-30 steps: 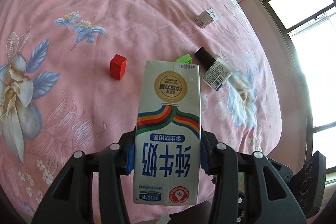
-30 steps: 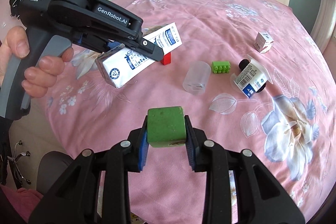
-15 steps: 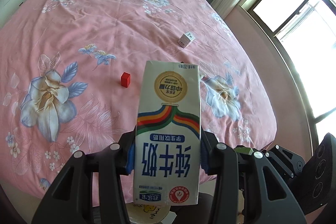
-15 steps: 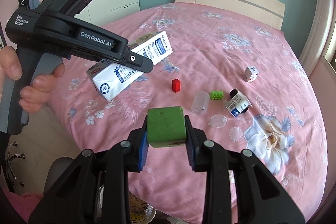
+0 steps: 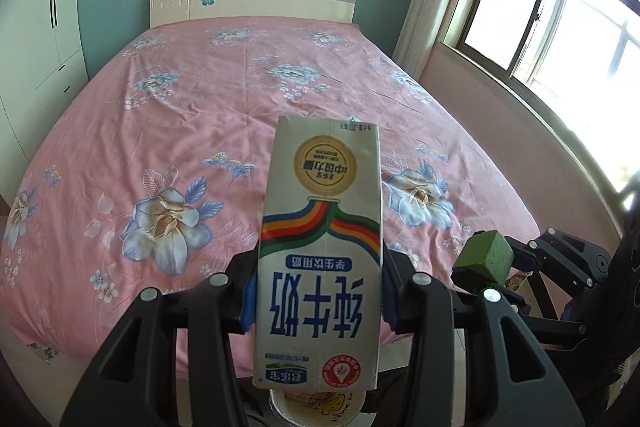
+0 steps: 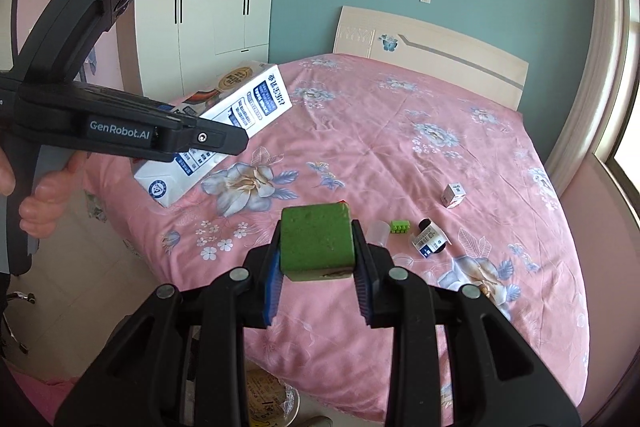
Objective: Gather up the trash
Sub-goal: 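Lift the milk carton and green cube and carry both toward the trash bin, then lower both tools into the bin and open them, dropping carton and cube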
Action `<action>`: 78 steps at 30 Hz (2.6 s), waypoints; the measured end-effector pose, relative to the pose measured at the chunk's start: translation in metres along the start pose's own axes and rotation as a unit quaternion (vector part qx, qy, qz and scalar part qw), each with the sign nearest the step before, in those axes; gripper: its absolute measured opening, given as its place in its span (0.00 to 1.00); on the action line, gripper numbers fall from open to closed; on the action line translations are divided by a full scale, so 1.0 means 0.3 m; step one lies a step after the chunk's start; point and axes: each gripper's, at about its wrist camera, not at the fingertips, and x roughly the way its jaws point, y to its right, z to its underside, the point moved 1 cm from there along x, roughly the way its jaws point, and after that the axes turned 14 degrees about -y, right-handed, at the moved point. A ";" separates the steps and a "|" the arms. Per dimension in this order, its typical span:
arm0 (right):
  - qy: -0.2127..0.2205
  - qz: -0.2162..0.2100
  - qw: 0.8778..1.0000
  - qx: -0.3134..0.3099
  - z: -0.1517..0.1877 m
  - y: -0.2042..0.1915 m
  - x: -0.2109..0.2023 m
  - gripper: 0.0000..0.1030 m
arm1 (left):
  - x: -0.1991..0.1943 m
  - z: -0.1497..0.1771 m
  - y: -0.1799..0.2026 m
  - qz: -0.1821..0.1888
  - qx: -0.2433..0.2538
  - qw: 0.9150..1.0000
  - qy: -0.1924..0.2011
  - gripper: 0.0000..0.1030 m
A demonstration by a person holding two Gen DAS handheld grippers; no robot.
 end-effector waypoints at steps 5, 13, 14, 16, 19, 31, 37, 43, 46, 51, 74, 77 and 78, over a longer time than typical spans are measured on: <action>0.021 0.015 1.000 -0.008 0.013 -0.055 -0.114 0.31 | -0.120 0.066 0.047 -0.034 0.022 0.999 0.033 0.47; 0.039 0.029 0.999 -0.010 0.040 -0.102 -0.233 0.31 | -0.220 0.160 0.048 -0.076 0.035 0.995 0.059 0.47; 0.040 0.031 0.999 -0.012 0.045 -0.110 -0.243 0.31 | -0.228 0.169 0.045 -0.082 0.035 0.994 0.062 0.47; 0.043 0.032 0.998 -0.013 0.055 -0.119 -0.256 0.31 | -0.242 0.186 0.045 -0.095 0.036 0.993 0.066 0.47; 0.045 0.033 0.998 -0.014 0.066 -0.127 -0.264 0.31 | -0.251 0.213 0.046 -0.107 0.040 0.991 0.067 0.47; 0.011 0.017 1.000 -0.007 0.159 -0.138 -0.158 0.31 | -0.124 0.345 0.060 -0.129 0.072 0.989 0.023 0.47; -0.024 -0.005 1.000 0.007 0.236 -0.134 -0.023 0.31 | 0.056 0.413 0.039 -0.122 0.079 0.989 -0.036 0.47; -0.066 -0.021 0.998 0.013 0.335 -0.150 0.129 0.31 | 0.237 0.499 0.036 -0.117 0.090 0.985 -0.092 0.47; -0.087 -0.028 0.996 0.015 0.383 -0.163 0.205 0.31 | 0.317 0.535 0.032 -0.110 0.090 0.983 -0.116 0.47; -0.119 -0.042 0.992 0.018 0.458 -0.181 0.316 0.31 | 0.437 0.591 0.034 -0.100 0.091 0.979 -0.153 0.47; -0.266 -0.114 0.955 0.064 0.839 -0.225 0.726 0.31 | 0.882 0.834 0.080 -0.072 0.101 0.950 -0.288 0.47; -0.279 -0.121 0.950 0.072 0.882 -0.228 0.761 0.31 | 0.930 0.863 0.079 -0.065 0.095 0.946 -0.302 0.47; -0.284 -0.124 0.948 0.075 0.894 -0.231 0.772 0.31 | 0.946 0.872 0.077 -0.062 0.093 0.945 -0.307 0.47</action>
